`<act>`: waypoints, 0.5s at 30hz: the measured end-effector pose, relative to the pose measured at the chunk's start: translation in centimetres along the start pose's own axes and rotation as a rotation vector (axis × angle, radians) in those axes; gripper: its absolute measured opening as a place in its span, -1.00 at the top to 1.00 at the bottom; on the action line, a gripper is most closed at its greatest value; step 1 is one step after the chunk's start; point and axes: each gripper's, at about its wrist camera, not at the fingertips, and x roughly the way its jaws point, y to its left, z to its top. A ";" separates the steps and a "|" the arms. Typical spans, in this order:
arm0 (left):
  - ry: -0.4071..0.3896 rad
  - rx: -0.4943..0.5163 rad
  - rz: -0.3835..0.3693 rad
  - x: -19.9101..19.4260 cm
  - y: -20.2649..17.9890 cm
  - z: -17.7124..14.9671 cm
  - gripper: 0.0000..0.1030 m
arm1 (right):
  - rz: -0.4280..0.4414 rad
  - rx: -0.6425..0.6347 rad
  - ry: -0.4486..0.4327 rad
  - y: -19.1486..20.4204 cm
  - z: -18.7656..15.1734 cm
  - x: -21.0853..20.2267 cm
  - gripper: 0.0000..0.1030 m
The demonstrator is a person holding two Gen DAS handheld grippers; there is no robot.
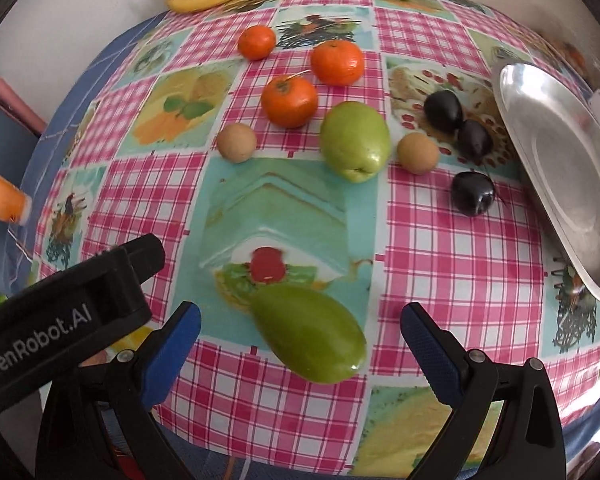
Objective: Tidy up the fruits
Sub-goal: 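Lower the right gripper onto the green pear and close it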
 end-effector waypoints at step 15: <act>0.027 0.011 -0.020 0.7 0.0 -0.2 -1.00 | -0.048 -0.032 -0.027 0.6 -0.1 -0.6 0.03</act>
